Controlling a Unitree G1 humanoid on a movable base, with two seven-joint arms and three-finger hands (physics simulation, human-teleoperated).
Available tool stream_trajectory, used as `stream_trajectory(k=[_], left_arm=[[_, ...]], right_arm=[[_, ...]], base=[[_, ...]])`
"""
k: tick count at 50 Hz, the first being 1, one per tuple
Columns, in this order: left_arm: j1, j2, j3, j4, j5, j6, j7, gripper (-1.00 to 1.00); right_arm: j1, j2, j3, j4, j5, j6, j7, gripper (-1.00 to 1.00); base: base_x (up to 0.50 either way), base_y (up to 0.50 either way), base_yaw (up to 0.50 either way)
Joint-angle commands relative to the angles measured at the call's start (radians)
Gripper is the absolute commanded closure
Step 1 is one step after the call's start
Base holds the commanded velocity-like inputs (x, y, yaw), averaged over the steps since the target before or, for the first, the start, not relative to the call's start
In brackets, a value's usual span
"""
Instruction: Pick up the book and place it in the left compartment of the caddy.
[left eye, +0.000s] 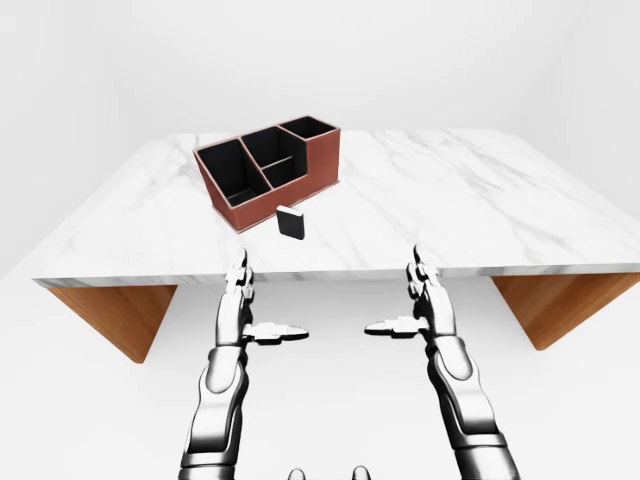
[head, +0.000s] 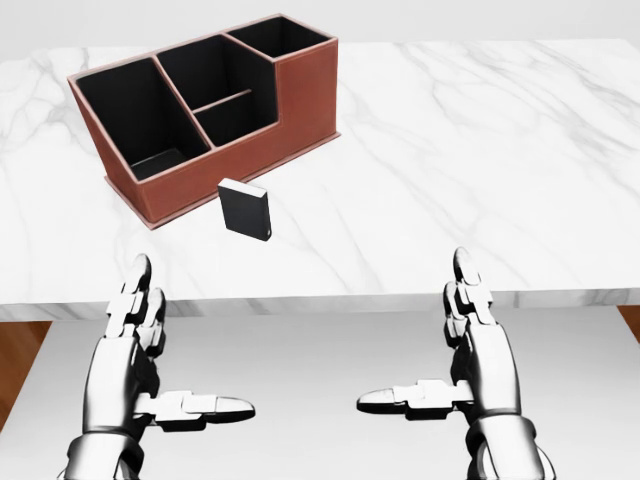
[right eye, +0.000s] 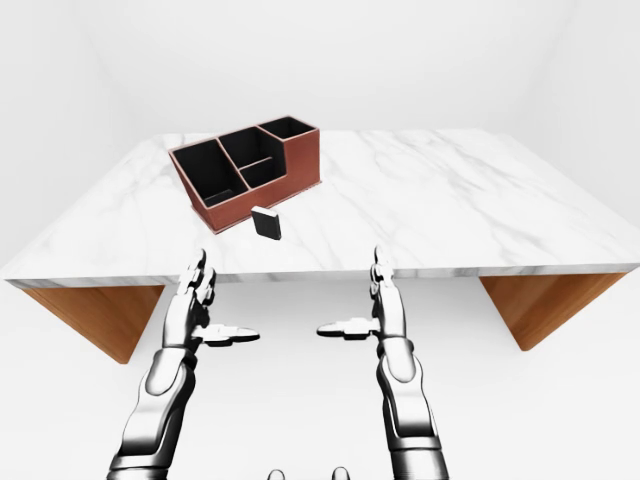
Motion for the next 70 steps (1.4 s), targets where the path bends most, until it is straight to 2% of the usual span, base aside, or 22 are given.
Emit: stream_trajectory(k=[1,5,14,15,16,17,19,23,24,25,29,30,32,35,38,41,44,45,47,52,60,70], left_arm=[[-0.003,0.017,0.037,0.011,-0.018,-0.033,-0.024,-1.0],[-0.005,0.018,0.043,0.015,-0.024,-0.039,-0.023,-1.0],[0.011,0.021,0.05,-0.014,-0.027,-0.033,-0.026,-1.0],[0.004,0.004,0.014,-0.028,-0.013,0.058,0.002,-1.0],[0.004,0.004,0.014,-0.028,-0.012,0.059,0.003,-1.0],[0.002,0.004,0.012,-0.005,-0.01,0.038,0.0,-1.0],[-0.005,0.004,0.014,0.023,-0.011,0.016,-0.002,-1.0],[-0.013,0.005,0.015,0.056,-0.011,-0.012,-0.002,-1.0],[-0.011,0.004,0.014,0.047,-0.011,-0.006,-0.001,-1.0],[-0.01,0.004,0.014,0.044,-0.011,-0.004,0.0,-1.0],[-0.024,0.008,0.021,0.1,-0.015,-0.049,-0.003,-1.0],[-0.031,0.008,0.022,0.145,-0.012,-0.078,-0.002,-1.0],[-0.035,0.007,0.022,0.181,-0.013,-0.078,-0.001,-1.0],[-0.036,0.008,0.023,0.187,-0.017,-0.078,0.0,-1.0],[-0.063,0.013,0.032,0.26,-0.023,-0.078,0.0,-1.0],[-0.071,0.015,0.035,0.307,-0.028,-0.078,0.001,-1.0],[-0.079,0.017,0.042,0.327,-0.04,-0.078,0.007,-1.0],[-0.087,0.017,0.052,0.336,-0.056,-0.078,0.011,-1.0],[-0.102,0.021,0.065,0.361,-0.077,-0.078,0.017,-1.0],[-0.11,0.032,0.078,0.341,-0.102,-0.078,0.042,-1.0],[-0.133,0.078,0.139,0.299,-0.165,-0.078,0.073,-1.0],[-0.142,0.096,0.16,0.289,-0.183,-0.078,0.082,-1.0]], right_arm=[[-0.07,-0.043,-0.059,0.131,0.007,-0.049,0.025,-1.0],[-0.071,-0.044,-0.057,0.147,-0.005,-0.067,0.021,-1.0],[-0.07,-0.04,-0.049,0.157,-0.023,-0.069,0.018,-1.0],[0.066,0.007,0.014,-0.128,-0.023,0.052,0.015,-1.0],[0.066,0.007,0.014,-0.129,-0.023,0.052,0.015,-1.0],[0.067,0.009,0.017,-0.133,-0.026,0.056,0.013,-1.0],[0.068,0.01,0.017,-0.139,-0.025,0.059,0.011,-1.0],[0.07,0.011,0.018,-0.144,-0.027,0.061,0.007,-1.0],[0.071,0.012,0.019,-0.146,-0.028,0.062,0.006,-1.0],[0.071,0.011,0.018,-0.142,-0.026,0.057,0.006,-1.0],[0.062,0.007,0.009,-0.105,-0.021,0.03,0.008,-1.0],[0.054,0.004,0.004,-0.069,-0.021,0.001,0.011,-1.0],[0.048,0.002,0.001,-0.035,-0.02,-0.022,0.014,-1.0],[0.052,0.004,0.003,-0.043,-0.022,-0.017,0.012,-1.0],[0.046,0.001,-0.002,-0.029,-0.021,-0.029,0.014,-1.0],[0.057,0.006,0.008,-0.063,-0.029,-0.005,0.009,-1.0],[0.072,0.01,0.018,-0.114,-0.035,0.029,0.004,-1.0],[0.079,0.012,0.023,-0.151,-0.039,0.056,0.0,-1.0],[0.083,0.013,0.027,-0.17,-0.042,0.07,-0.002,-1.0],[0.084,0.014,0.03,-0.167,-0.046,0.069,-0.004,-1.0],[0.087,0.014,0.034,-0.191,-0.05,0.09,-0.005,-1.0],[0.086,0.012,0.03,-0.192,-0.051,0.093,-0.002,-1.0]], base=[[0.0,0.0,0.0],[0.0,0.0,0.0],[0.0,0.0,0.0],[0.0,0.0,0.0],[0.0,0.0,0.0],[0.0,0.0,0.0],[0.0,0.0,0.0],[0.0,0.0,0.0],[0.0,0.0,0.0],[0.0,0.0,0.0],[0.0,0.0,0.0],[0.0,0.0,0.0],[0.0,0.0,0.0],[0.0,0.0,0.0],[0.0,0.0,0.0],[0.0,0.0,0.0],[0.0,0.0,0.0],[0.0,0.0,0.0],[0.0,0.0,0.0],[0.0,0.0,0.0],[0.0,0.0,0.0],[0.0,0.0,0.0]])
